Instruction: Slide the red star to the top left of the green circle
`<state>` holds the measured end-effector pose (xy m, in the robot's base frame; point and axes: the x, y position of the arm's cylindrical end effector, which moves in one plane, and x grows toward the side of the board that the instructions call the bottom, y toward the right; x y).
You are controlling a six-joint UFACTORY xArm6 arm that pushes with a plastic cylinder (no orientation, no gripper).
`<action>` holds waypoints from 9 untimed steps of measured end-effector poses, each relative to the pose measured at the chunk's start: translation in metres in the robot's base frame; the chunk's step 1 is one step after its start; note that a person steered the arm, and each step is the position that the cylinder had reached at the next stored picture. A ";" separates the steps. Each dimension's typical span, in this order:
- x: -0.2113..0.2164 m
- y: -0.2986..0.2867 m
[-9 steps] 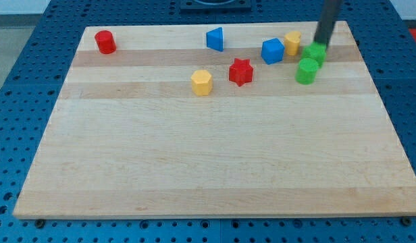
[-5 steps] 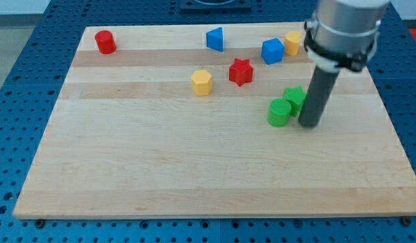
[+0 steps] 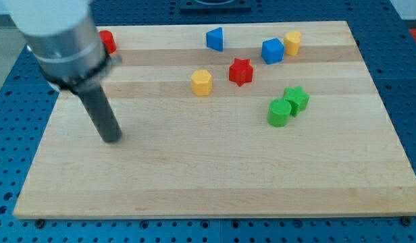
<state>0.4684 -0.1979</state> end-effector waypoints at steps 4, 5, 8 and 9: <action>-0.056 0.091; -0.067 0.116; -0.153 0.151; -0.154 0.195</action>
<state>0.3146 -0.0033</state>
